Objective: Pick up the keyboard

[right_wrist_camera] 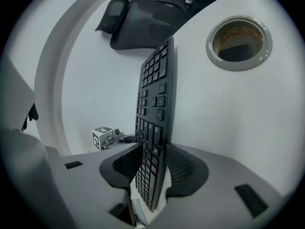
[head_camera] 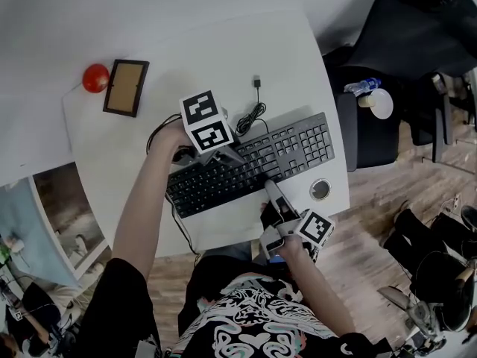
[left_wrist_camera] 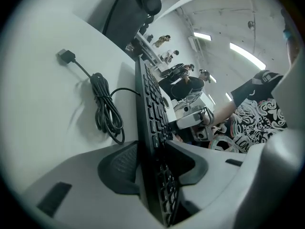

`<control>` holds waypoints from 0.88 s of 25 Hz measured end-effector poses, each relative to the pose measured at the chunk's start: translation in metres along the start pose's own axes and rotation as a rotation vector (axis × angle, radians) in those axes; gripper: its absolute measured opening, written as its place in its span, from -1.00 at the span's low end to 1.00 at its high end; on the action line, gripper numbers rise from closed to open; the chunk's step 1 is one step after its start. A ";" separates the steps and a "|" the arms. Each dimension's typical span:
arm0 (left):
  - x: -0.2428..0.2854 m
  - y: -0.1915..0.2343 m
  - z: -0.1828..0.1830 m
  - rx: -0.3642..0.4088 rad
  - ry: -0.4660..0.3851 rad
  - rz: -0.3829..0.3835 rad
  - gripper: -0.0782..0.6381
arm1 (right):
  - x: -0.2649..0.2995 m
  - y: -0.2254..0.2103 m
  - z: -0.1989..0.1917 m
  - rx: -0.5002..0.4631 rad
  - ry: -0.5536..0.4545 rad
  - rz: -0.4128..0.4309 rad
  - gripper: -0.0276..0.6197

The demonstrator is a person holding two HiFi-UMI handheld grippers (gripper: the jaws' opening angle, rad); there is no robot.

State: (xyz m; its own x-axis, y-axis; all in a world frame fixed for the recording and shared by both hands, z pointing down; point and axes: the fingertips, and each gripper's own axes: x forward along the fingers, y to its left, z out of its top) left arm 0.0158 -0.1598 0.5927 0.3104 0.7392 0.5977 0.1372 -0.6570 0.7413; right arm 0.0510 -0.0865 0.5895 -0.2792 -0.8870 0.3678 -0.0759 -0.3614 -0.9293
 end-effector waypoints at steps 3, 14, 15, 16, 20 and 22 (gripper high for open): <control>0.003 0.002 0.004 -0.003 0.014 -0.025 -0.30 | 0.001 -0.004 0.001 0.007 0.012 0.012 -0.39; 0.019 -0.020 0.012 -0.233 0.028 -0.472 -0.55 | 0.003 0.001 0.002 0.037 0.161 0.164 -0.39; 0.020 -0.018 0.011 -0.259 0.052 -0.512 -0.55 | 0.003 0.001 0.003 0.025 0.178 0.163 -0.39; 0.020 -0.017 0.010 -0.282 0.071 -0.550 -0.55 | 0.004 0.001 0.004 0.006 0.188 0.155 -0.40; 0.014 -0.013 0.013 -0.301 0.092 -0.606 -0.55 | 0.006 0.002 0.004 -0.080 0.171 0.106 -0.40; 0.014 -0.013 0.014 -0.296 0.089 -0.619 -0.55 | 0.005 0.002 0.001 -0.128 0.150 0.093 -0.40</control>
State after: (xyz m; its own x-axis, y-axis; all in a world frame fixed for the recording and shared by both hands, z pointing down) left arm 0.0309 -0.1432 0.5869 0.1778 0.9827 0.0514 -0.0018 -0.0519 0.9986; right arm 0.0506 -0.0922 0.5897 -0.4293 -0.8586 0.2803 -0.1620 -0.2321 -0.9591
